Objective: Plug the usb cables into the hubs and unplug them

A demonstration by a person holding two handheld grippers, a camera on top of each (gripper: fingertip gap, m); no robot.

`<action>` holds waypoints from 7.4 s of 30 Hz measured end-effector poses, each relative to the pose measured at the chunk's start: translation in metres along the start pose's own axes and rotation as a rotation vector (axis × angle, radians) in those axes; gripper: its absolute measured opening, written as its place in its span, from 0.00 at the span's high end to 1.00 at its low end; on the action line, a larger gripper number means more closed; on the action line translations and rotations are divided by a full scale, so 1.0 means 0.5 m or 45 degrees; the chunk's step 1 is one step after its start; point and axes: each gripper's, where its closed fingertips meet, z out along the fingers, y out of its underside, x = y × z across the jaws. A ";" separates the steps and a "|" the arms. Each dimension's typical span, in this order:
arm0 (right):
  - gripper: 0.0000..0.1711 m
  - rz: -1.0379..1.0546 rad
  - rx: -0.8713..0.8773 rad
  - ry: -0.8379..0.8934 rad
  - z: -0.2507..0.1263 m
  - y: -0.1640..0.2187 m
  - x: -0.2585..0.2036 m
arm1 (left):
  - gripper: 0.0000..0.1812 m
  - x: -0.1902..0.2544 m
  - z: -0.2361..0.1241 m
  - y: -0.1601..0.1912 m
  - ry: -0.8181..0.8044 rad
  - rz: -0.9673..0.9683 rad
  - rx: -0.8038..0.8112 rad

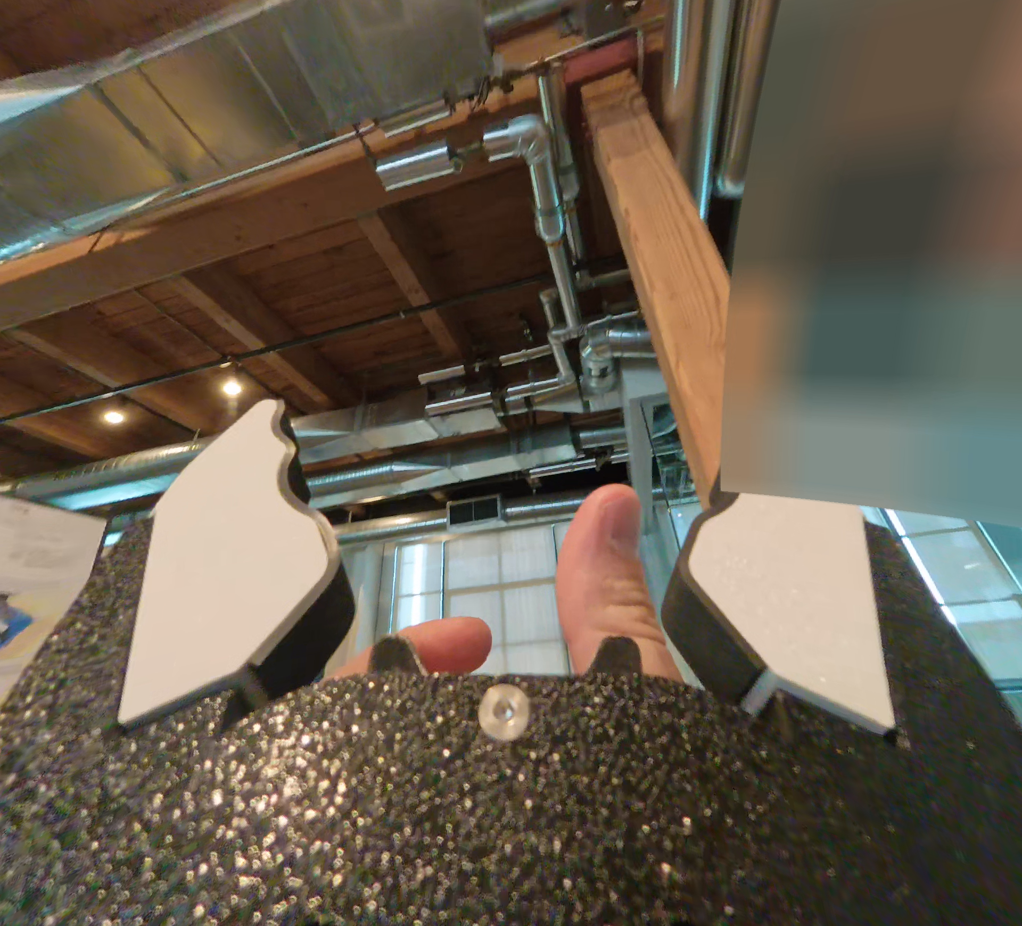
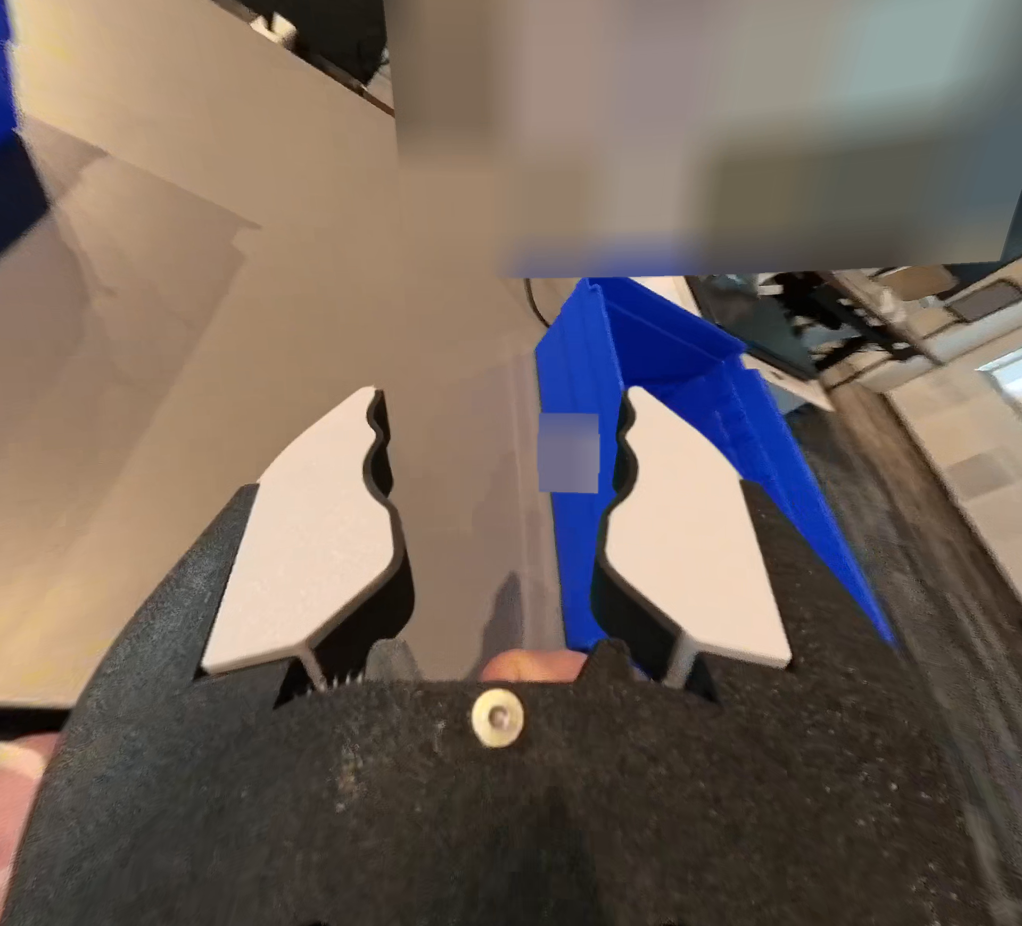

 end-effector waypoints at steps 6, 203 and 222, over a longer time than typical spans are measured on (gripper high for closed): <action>0.57 0.256 0.227 -0.292 -0.145 -0.052 0.111 | 0.24 0.060 0.027 -0.138 0.086 0.048 0.172; 0.33 1.127 0.719 -0.757 -0.147 -0.039 0.212 | 0.20 -0.301 -0.198 0.411 -0.565 -0.831 -1.243; 0.32 0.957 1.315 -0.598 -0.206 -0.297 0.251 | 0.55 -0.377 -0.163 0.241 -0.655 -0.314 -0.981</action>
